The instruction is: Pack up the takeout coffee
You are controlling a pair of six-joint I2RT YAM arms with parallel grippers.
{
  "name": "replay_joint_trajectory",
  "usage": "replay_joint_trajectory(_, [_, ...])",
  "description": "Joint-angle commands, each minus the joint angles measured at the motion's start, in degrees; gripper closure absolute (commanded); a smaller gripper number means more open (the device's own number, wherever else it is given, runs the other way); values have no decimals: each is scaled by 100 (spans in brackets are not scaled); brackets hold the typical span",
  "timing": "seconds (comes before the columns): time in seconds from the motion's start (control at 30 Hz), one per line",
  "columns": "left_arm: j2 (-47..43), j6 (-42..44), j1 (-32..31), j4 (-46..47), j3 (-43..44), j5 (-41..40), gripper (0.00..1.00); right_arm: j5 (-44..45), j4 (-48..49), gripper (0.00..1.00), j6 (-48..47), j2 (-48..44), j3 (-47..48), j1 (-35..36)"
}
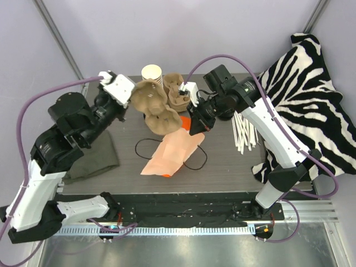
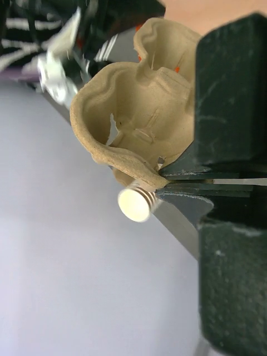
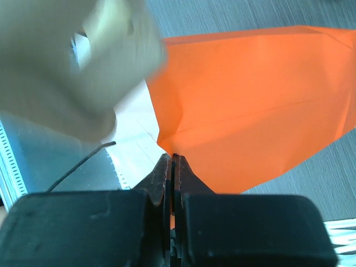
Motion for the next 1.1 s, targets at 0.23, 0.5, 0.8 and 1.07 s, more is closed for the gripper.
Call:
replay_joint_trajectory(0.23, [24, -1559, 2504, -698, 463, 282, 100, 85, -36, 99, -84, -61, 25, 10])
replay_joint_trajectory(0.5, [1358, -1948, 5774, -1780, -6, 2980, 100, 243, -88, 99, -190, -158, 104, 10])
replay_joint_trajectory(0.8, [2010, -920, 6065, -1411, -2187, 3852, 98, 216, -115, 99, -225, -70, 122, 11])
replay_joint_trajectory(1.07, [2932, -260, 6065, -735, -2690, 3721, 92, 199, -124, 99, -225, 18, 122, 10])
